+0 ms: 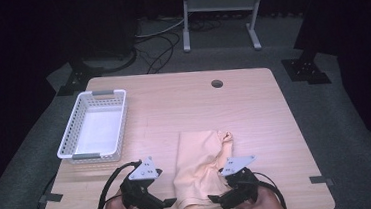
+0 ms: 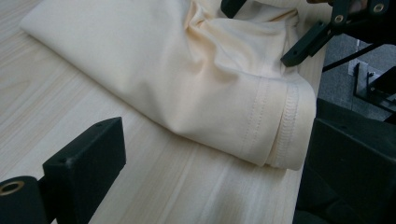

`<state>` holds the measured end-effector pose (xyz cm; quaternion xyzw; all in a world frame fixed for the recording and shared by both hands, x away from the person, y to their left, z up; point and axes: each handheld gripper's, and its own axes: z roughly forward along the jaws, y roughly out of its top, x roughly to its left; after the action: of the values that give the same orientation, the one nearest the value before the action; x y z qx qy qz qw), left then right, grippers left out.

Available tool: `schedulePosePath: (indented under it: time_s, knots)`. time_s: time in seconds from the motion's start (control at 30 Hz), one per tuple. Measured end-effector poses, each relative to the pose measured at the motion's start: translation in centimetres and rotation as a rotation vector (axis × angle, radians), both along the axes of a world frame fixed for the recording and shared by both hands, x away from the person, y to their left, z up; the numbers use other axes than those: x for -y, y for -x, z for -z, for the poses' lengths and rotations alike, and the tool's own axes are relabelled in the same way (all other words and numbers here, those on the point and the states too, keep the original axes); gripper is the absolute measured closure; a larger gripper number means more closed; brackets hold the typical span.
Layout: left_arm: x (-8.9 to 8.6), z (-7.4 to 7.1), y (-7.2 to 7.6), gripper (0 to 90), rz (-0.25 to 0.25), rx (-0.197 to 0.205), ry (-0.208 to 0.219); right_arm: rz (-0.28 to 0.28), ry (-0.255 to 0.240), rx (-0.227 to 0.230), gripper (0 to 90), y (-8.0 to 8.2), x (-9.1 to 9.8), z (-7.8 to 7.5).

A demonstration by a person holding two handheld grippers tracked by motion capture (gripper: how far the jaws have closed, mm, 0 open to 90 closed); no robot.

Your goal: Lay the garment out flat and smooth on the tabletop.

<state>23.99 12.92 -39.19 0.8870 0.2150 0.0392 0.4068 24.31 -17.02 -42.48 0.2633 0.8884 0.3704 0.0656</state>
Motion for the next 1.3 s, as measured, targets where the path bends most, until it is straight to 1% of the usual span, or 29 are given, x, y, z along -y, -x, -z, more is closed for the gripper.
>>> schedulePosePath:
  time_s: [0.07, 0.13, 0.23, 0.3, 0.37, 0.47, 0.53, 0.63, 0.7, 0.77, 0.87, 0.93, 1.0, 1.07, 1.1, 1.13, 1.17, 1.2, 1.23, 1.3]
  knots:
    - [0.4, -0.1, -0.1, 4.7, 0.012, 0.001, -0.005, -0.001, -0.025, 0.016, 10.0, 0.1, 0.8, -0.3]
    - [0.8, -0.2, -0.3, 4.7, 0.023, 0.008, -0.01, -0.007, -0.04, 0.016, 10.0, 0.2, 1.5, -0.5]
    - [1.6, -0.5, -0.7, 4.9, 0.042, 0.02, -0.008, -0.008, -0.03, 0.018, 10.0, 0.3, 2.4, -0.6]
    - [2.3, -0.7, -1.1, 5.0, 0.06, 0.023, -0.009, -0.007, -0.035, 0.009, 10.0, 0.3, 3.0, -0.7]
    - [3.1, -0.9, -1.6, 5.1, 0.075, 0.025, -0.017, -0.006, -0.037, 0.01, 10.0, 0.3, 3.4, -0.7]
    - [4.4, -1.3, -2.4, 5.9, 0.111, 0.031, -0.018, -0.011, -0.044, 0.006, 10.0, 0.2, 4.1, -0.9]
    - [5.2, -1.4, -2.9, 6.1, 0.138, 0.024, -0.014, -0.014, -0.045, 0.005, 10.0, 0.1, 4.5, -1.0]
    - [6.4, -1.6, -3.7, 7.2, 0.163, 0.022, -0.013, -0.014, -0.05, 0.002, 10.0, -0.1, 5.0, -1.2]
    - [7.2, -1.8, -4.2, 10.6, 0.189, 0.03, -0.006, -0.012, -0.048, 0.006, 10.0, -0.2, 5.3, -1.3]
    - [8.1, -1.9, -4.7, 10.7, 0.207, 0.031, -0.008, -0.017, -0.047, 0.006, 10.0, -0.4, 5.5, -1.4]
    - [9.4, -2.2, -5.5, 13.7, 0.237, 0.045, -0.026, -0.015, -0.048, 0.005, 10.0, -0.5, 5.9, -1.5]
    - [10.1, -2.1, -6.0, 19.4, 0.249, 0.058, -0.034, -0.016, -0.045, 0.004, 10.0, -0.5, 6.1, -1.4]
    - [10.8, -2.1, -6.5, 22.1, 0.266, 0.057, -0.042, -0.011, -0.035, 0.0, 10.0, -0.5, 6.2, -1.3]
    - [11.6, -2.1, -6.8, 25.0, 0.286, 0.072, -0.065, -0.008, -0.041, -0.007, 10.0, -0.6, 6.5, -1.1]
    - [12.0, -2.1, -6.9, 25.1, 0.295, 0.074, -0.07, -0.003, -0.04, -0.012, 10.0, -0.7, 6.7, -1.1]
    - [12.4, -2.1, -7.0, 27.1, 0.309, 0.075, -0.078, -0.002, -0.041, -0.013, 10.0, -0.7, 6.8, -1.0]
    - [12.7, -2.1, -7.1, 29.0, 0.321, 0.084, -0.091, 0.0, -0.042, -0.014, 10.0, -0.8, 6.9, -1.0]
    - [13.0, -2.1, -7.2, 29.2, 0.326, 0.085, -0.094, 0.004, -0.044, -0.016, 10.0, -0.8, 7.0, -0.9]
    - [13.3, -2.0, -7.4, 30.2, 0.338, 0.08, -0.098, 0.006, -0.041, -0.011, 10.0, -0.8, 7.0, -0.9]
    - [13.9, -1.9, -7.6, 32.5, 0.354, 0.083, -0.115, 0.01, -0.021, -0.005, 10.0, -0.8, 7.1, -0.8]
